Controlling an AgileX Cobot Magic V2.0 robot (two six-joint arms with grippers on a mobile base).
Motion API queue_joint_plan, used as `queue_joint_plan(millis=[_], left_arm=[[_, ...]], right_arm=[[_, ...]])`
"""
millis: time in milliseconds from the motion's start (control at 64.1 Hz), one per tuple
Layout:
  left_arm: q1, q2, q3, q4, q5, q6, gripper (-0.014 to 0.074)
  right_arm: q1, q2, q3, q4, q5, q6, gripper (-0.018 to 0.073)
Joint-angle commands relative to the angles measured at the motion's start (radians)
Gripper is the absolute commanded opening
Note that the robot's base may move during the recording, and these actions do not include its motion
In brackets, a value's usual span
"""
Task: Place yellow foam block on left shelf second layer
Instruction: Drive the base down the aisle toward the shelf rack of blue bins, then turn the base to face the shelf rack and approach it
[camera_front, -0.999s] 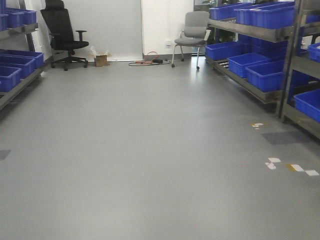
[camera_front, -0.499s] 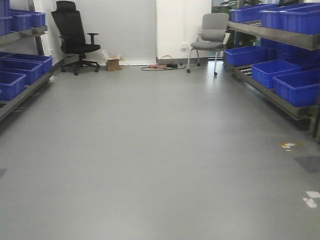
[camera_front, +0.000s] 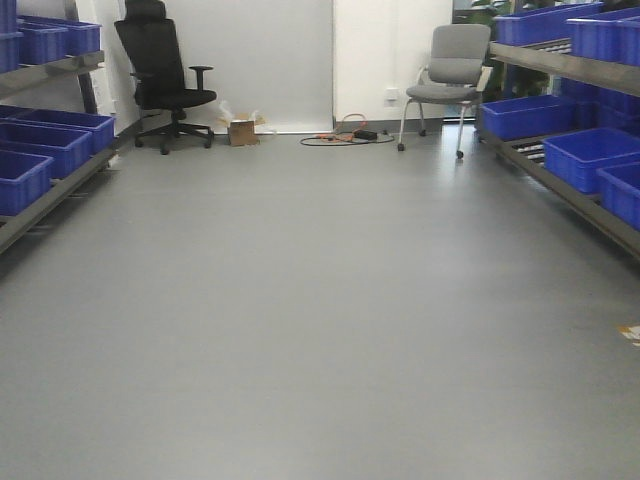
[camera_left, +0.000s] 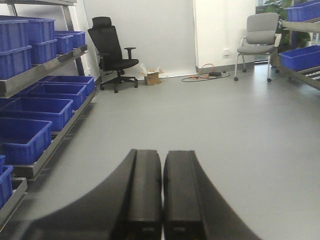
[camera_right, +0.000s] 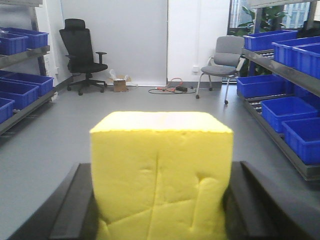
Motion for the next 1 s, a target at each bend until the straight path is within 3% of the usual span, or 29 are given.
queue_joint_plan(millis=[0, 983], left_arm=[[-0.004, -0.019, 0.023, -0.006, -0.082, -0.005, 0.0136], [-0.004, -0.019, 0.023, -0.006, -0.082, -0.005, 0.0136]], right_arm=[[-0.004, 0.012, -0.025, -0.008, -0.090, -0.007, 0.0414], [-0.004, 0.012, -0.025, -0.008, -0.090, -0.007, 0.0414]])
